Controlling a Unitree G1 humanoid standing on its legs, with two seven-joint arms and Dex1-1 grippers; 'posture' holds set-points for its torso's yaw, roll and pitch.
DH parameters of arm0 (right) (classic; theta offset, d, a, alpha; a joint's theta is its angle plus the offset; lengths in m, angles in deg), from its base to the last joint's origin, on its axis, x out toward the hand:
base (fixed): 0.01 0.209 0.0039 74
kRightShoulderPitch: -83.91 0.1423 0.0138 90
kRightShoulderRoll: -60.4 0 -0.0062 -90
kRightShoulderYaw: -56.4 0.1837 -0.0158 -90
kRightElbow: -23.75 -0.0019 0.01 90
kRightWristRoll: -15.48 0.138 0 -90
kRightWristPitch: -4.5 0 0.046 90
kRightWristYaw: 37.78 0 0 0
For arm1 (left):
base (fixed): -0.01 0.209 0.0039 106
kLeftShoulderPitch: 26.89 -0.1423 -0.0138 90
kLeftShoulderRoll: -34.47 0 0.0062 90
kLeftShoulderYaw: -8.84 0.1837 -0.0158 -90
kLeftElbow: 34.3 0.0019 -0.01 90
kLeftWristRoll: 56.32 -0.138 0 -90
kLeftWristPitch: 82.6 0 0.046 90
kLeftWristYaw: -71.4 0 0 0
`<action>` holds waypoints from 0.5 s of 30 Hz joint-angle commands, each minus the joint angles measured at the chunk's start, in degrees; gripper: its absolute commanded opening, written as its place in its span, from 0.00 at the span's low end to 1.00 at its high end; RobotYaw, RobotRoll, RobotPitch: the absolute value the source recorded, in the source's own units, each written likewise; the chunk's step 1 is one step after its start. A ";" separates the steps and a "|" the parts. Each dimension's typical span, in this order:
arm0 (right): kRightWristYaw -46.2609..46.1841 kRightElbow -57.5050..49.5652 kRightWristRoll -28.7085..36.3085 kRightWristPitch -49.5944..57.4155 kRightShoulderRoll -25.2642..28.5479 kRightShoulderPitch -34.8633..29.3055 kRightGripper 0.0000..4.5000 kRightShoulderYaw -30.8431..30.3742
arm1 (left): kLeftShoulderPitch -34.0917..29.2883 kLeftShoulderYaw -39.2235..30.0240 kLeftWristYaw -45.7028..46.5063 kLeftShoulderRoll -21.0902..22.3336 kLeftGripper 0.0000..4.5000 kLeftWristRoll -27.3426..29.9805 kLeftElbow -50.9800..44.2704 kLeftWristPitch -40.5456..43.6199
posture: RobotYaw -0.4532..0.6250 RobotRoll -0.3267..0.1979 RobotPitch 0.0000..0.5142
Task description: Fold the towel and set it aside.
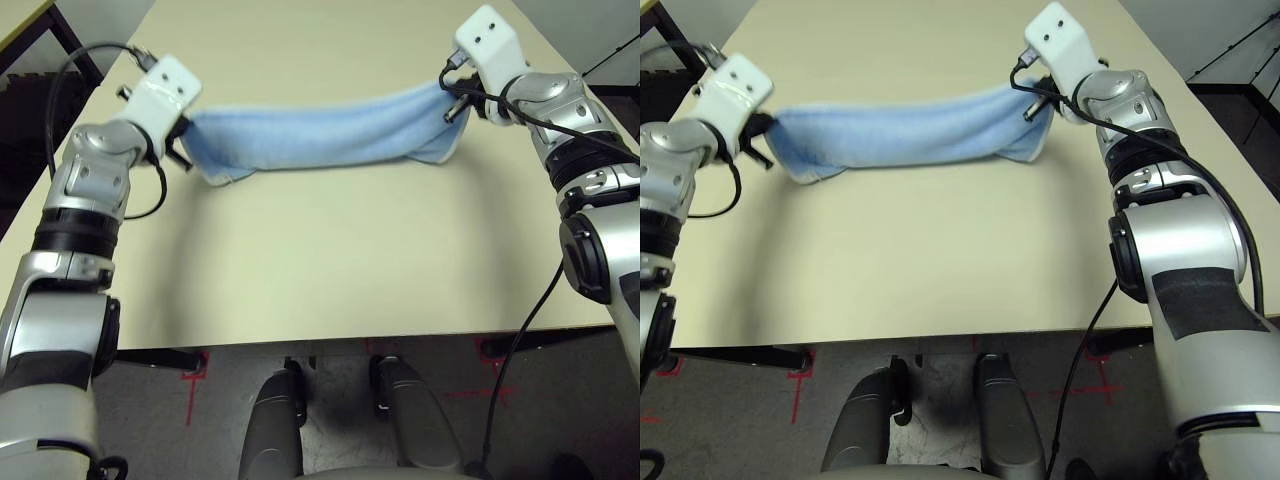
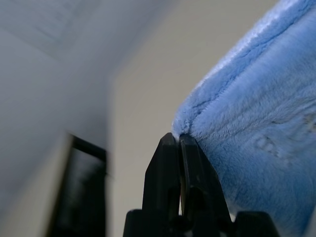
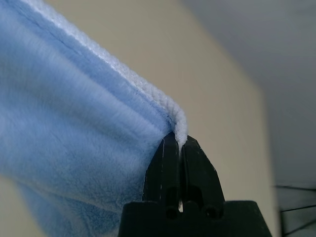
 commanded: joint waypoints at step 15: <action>13.86 -2.82 3.83 -10.67 4.96 -8.98 0.00 2.53 | -24.59 -9.80 -3.54 3.94 0.01 1.81 -28.28 8.04 | 0.30 0.62 0.46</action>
